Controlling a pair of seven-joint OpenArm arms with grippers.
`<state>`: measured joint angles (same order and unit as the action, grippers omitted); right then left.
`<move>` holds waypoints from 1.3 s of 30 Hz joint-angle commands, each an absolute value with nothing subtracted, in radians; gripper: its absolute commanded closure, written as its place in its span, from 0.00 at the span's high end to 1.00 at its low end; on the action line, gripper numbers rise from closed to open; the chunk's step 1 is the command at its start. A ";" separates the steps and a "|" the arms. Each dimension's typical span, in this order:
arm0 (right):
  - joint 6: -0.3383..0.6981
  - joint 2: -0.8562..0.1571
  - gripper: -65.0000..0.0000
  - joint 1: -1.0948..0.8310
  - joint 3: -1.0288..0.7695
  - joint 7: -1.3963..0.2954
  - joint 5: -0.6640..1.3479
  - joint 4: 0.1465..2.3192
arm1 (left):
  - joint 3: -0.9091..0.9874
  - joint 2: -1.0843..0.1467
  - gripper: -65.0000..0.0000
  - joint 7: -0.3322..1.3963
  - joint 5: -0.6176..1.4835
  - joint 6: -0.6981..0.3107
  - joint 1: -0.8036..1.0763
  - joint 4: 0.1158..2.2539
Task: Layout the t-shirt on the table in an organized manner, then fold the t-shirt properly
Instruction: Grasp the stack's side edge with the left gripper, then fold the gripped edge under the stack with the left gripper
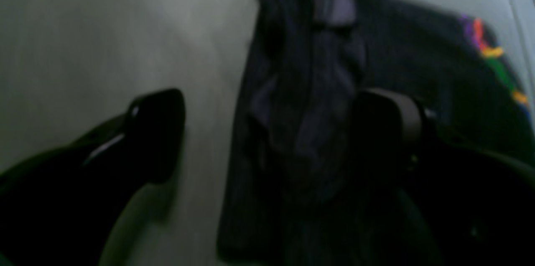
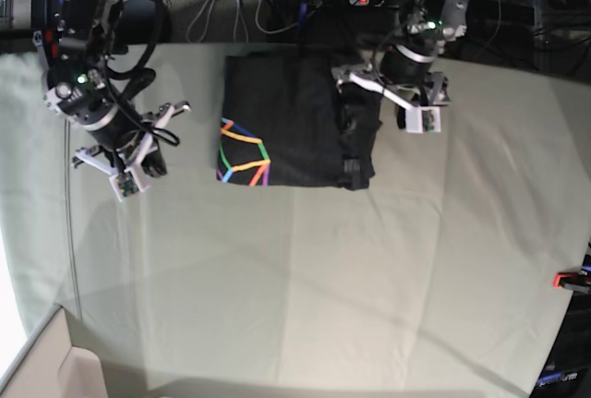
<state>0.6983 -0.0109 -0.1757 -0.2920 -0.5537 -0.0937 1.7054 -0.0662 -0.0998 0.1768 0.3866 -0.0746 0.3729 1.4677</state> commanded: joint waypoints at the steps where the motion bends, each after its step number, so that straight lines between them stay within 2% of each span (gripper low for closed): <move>1: 0.698 -0.015 0.00 -0.168 -0.294 -0.535 -0.081 1.722 | -0.079 -0.097 0.96 0.154 0.392 -0.082 0.367 1.484; 17: 0.698 -0.018 0.00 -0.168 -0.294 -0.535 -0.081 1.722 | -0.096 -0.090 0.95 0.154 0.392 -0.084 0.344 1.403; 18: 0.698 -0.018 0.00 -0.168 -0.294 -0.535 -0.081 1.722 | -0.096 -0.090 0.92 0.154 0.392 -0.084 0.343 1.403; 20: 0.698 -0.018 0.00 -0.168 -0.294 -0.535 -0.081 1.722 | -0.124 -0.096 0.79 0.154 0.392 -0.084 0.323 1.402; 28: 0.698 -0.022 0.00 -0.170 -0.308 -0.535 -0.082 1.722 | -0.150 -0.097 0.00 0.332 0.392 -0.084 0.259 1.376; 31: 0.698 -0.021 0.00 -0.168 -0.338 -0.535 -0.082 1.722 | -0.151 -0.097 0.02 0.349 0.392 -0.084 0.254 1.403; 36: 0.698 -0.022 0.00 -0.157 -0.392 -0.530 -0.082 1.722 | -0.151 -0.101 0.00 0.354 0.383 -0.084 0.234 1.468; 39: 0.698 -0.022 0.00 -0.156 -0.440 -0.529 -0.081 1.722 | -0.176 -0.145 0.00 0.355 0.390 -0.085 0.182 1.466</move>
